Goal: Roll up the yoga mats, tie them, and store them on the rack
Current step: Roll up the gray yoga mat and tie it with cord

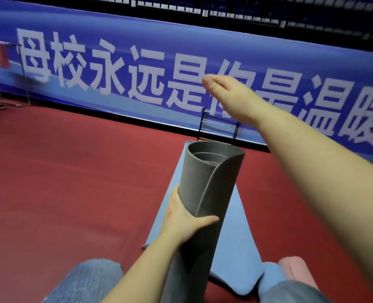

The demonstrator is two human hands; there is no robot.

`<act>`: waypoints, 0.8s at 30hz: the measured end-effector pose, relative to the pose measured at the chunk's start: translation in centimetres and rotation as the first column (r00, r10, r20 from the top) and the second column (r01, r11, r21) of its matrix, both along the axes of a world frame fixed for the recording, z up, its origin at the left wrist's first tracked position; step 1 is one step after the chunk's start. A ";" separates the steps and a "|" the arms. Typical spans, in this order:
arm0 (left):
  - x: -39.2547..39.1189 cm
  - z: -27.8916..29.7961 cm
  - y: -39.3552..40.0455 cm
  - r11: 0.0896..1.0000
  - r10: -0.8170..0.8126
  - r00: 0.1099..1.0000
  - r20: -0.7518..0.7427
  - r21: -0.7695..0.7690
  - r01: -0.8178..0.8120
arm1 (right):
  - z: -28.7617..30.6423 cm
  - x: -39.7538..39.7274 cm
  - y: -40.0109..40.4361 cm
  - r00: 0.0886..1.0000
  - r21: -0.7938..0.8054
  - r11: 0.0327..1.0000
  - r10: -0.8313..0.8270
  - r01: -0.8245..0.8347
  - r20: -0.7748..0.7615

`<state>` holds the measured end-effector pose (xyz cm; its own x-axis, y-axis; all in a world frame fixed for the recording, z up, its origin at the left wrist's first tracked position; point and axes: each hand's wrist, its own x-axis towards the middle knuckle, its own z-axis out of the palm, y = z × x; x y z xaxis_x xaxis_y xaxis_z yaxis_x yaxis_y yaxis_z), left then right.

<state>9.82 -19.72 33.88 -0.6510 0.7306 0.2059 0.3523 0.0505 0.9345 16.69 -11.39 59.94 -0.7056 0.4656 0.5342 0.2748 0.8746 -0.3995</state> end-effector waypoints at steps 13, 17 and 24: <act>0.1 -0.9 -0.2 1.000 -0.015 1.000 -0.015 0.023 0.015 | -8.3 -2.1 2.4 0.694 -0.116 0.970 -0.068 0.215 0.717; 0.2 -1.2 -0.2 0.999 -0.024 1.000 -0.010 0.040 0.025 | -1.8 -1.8 2.9 0.874 -0.177 0.982 0.025 0.070 0.486; 0.7 -3.5 -0.6 0.999 -0.050 0.998 -0.037 -0.013 0.050 | -14.0 -2.2 2.5 0.697 -0.137 0.963 -0.067 0.234 0.714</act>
<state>10.51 -20.36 30.38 -0.6054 0.7648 0.2203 0.3895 0.0433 0.9200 14.45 -8.89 45.95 -0.7450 0.6360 -0.2010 0.6668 0.7185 -0.1980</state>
